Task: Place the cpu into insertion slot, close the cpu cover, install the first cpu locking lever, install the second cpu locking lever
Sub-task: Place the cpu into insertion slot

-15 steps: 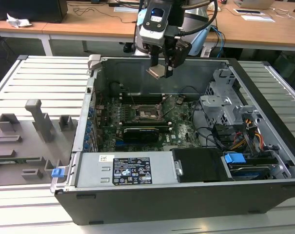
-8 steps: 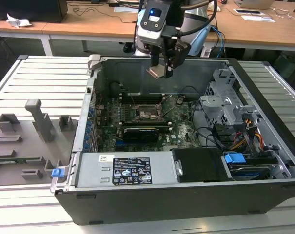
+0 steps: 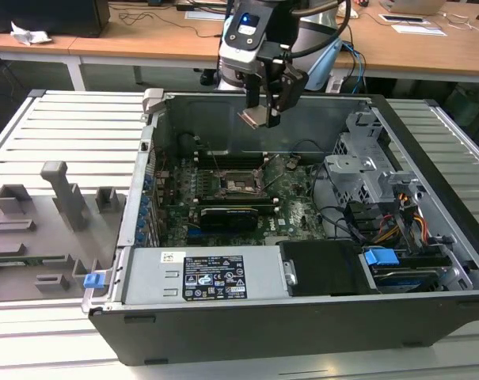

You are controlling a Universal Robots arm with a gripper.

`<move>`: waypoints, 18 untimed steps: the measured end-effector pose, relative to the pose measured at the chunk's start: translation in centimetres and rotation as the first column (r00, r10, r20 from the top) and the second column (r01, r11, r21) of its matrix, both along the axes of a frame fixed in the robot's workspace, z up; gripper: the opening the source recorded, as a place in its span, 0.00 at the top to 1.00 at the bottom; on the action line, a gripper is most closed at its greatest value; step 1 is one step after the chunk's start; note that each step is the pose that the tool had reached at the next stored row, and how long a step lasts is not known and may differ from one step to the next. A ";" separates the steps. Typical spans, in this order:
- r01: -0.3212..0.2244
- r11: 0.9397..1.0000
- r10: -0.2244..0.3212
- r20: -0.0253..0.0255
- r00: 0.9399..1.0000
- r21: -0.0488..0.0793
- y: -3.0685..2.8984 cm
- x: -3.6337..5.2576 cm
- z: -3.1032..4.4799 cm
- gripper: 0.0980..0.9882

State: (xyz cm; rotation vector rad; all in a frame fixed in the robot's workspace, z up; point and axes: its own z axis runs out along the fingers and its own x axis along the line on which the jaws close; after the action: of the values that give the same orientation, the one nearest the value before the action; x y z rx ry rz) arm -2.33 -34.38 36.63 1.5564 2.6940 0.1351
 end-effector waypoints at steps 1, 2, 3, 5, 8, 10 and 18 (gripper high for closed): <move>0.006 1.000 -0.006 0.000 1.000 0.000 0.00 0.00 0.00 0.50; 0.010 1.000 -0.010 0.000 1.000 0.000 0.00 0.00 0.00 0.50; 0.014 1.000 -0.014 0.000 1.000 0.000 0.00 0.00 -0.01 0.50; 0.023 1.000 -0.023 0.000 1.000 0.000 0.00 0.00 -0.02 0.50; 0.037 0.999 -0.037 0.000 0.999 0.000 0.00 0.00 -0.04 0.50; 0.047 0.999 -0.047 0.000 0.999 0.000 0.00 0.00 -0.05 0.50; 0.112 0.994 -0.112 0.000 0.994 0.000 0.00 0.00 -0.09 0.50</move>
State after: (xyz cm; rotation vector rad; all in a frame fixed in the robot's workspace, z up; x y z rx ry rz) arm -2.33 -34.38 36.54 1.7020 2.5988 0.1322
